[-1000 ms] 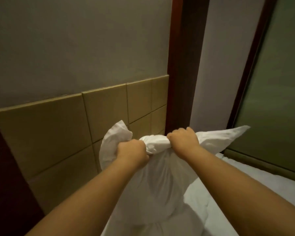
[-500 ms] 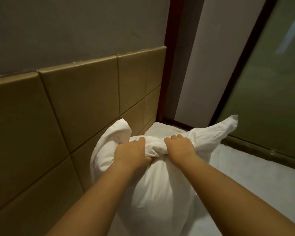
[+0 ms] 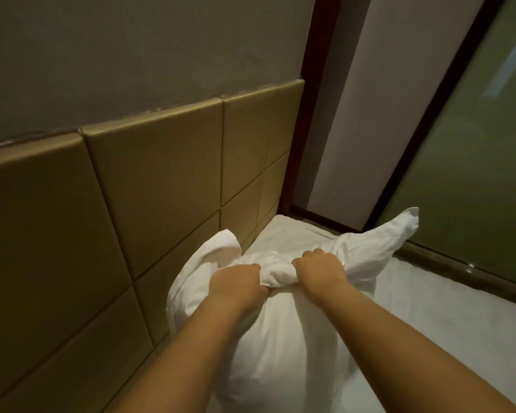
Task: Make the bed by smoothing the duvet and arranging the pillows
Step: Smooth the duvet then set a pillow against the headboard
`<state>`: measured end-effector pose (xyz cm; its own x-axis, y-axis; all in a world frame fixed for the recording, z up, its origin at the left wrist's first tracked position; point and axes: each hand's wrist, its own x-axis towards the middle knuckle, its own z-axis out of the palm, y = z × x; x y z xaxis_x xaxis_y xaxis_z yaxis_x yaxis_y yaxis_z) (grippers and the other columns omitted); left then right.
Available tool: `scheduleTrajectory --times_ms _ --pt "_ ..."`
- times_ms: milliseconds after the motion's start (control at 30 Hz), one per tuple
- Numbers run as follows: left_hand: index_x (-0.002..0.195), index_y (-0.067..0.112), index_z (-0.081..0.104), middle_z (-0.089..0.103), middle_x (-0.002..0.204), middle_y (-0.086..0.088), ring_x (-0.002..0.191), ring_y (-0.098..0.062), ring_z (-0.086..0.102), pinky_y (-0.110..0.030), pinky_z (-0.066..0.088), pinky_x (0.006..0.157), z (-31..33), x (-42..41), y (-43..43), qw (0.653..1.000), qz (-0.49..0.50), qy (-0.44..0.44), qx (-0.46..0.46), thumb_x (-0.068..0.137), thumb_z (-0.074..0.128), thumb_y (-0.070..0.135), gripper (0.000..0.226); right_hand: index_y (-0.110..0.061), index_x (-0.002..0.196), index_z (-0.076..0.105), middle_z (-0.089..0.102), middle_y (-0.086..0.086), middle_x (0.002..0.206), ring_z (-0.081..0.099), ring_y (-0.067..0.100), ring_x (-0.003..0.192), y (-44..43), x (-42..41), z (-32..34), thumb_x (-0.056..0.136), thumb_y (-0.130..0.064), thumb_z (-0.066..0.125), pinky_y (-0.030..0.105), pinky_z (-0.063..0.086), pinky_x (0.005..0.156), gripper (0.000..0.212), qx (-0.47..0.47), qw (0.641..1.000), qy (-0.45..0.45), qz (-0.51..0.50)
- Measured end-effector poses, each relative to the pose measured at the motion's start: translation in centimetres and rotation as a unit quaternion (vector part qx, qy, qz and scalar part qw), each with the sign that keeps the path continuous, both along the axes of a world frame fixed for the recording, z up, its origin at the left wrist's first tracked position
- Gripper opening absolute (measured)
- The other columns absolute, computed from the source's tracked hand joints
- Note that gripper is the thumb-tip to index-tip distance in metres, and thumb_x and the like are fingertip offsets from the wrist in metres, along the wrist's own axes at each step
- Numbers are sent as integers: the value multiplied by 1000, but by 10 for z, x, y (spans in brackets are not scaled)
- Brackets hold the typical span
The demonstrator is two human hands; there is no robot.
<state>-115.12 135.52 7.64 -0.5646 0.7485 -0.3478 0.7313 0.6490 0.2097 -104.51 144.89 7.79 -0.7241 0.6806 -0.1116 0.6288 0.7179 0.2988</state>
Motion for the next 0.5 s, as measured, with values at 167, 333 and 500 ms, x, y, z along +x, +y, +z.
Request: scheduleTrajectory --times_ms 167,333,500 --pt "133 9 51 50 140 -10 129 -25 47 -35 35 111 22 31 0 998 5 2 -58 99 51 32 42 -18 115 62 55 6 115 51 23 106 -8 22 10 93 -25 58 34 43 89 24 7 998 62 29" --pt "121 13 57 64 118 -8 108 -26 61 -36 47 86 80 41 31 984 -38 123 127 100 43 28 29 -16 100 71 61 8 103 57 27 94 49 20 73 87 -17 62 36 47 78 16 89 978 172 83" --pt "113 18 59 66 107 -4 100 -27 64 -33 41 73 139 37 97 939 18 205 274 100 41 37 30 -20 102 71 52 3 93 55 26 95 130 -1 148 88 -28 57 31 34 69 21 141 951 243 130"
